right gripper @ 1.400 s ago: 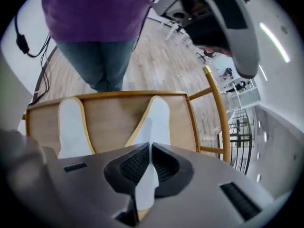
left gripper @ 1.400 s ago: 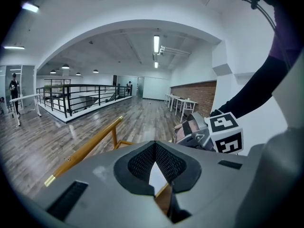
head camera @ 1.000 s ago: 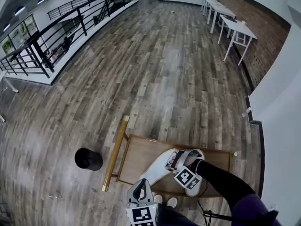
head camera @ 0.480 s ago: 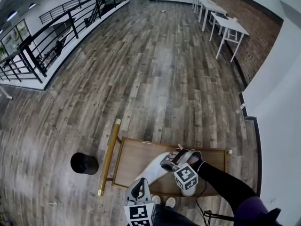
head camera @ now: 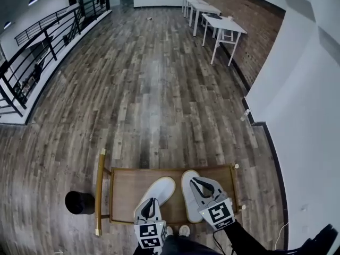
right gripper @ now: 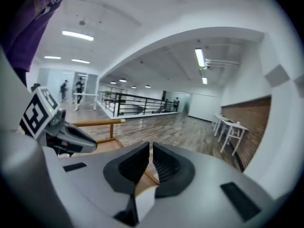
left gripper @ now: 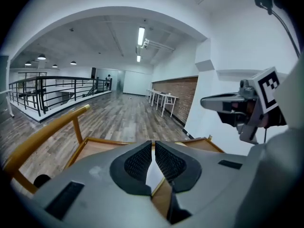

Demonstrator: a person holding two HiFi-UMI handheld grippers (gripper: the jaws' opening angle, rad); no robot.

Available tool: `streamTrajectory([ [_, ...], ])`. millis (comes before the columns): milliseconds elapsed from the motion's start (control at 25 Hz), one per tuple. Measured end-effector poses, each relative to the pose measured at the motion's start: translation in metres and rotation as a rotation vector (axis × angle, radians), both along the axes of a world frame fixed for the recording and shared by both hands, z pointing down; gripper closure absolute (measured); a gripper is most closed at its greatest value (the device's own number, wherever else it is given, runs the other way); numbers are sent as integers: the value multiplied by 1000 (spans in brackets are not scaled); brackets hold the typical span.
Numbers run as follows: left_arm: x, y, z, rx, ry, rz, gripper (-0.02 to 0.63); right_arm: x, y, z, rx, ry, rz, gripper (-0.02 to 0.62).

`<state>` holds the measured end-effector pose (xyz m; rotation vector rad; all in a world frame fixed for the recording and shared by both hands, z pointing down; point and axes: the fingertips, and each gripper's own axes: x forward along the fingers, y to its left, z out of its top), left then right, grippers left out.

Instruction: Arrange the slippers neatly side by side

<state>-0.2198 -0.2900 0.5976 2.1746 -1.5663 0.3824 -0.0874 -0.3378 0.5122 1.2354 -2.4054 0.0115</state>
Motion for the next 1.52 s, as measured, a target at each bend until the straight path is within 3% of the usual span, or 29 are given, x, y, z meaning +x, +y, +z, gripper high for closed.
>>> streamTrajectory([
  [120,7,-9,19,-36,-29,41,604,34,12,1,-28,-65,146,574],
  [240,14,-15,36,-75,-96,130,604,56,22,1,-40,-82,214,574],
  [320,19,-16,48,-113,-138,208,517,67,28,2,-46,-88,242,574],
  [400,24,-16,63,-163,-175,289,497,75,31,1,-47,-92,260,574],
  [480,28,-15,80,-225,-218,359,437,81,33,1,-49,-94,269,574],
  [760,29,-14,125,-375,-373,482,437,87,37,1,-64,-94,276,574],
  [960,24,-18,138,-413,-466,511,441,89,37,-1,-48,-105,281,574],
  [1000,23,-18,138,-424,-474,501,453,90,37,-1,-49,-105,283,574],
  [1040,21,-19,138,-433,-477,480,513,91,36,0,-51,-103,286,575],
  [1080,19,-20,137,-441,-474,453,586,92,36,-1,-54,-102,289,574],
  [1160,18,-21,135,-465,-439,408,589,90,35,-3,-56,-99,286,574],
  [1280,21,-16,134,-539,-322,365,595,85,34,-4,-56,-99,271,574],
  [1520,25,-18,116,-609,-100,167,597,64,31,-8,-46,-105,230,574],
])
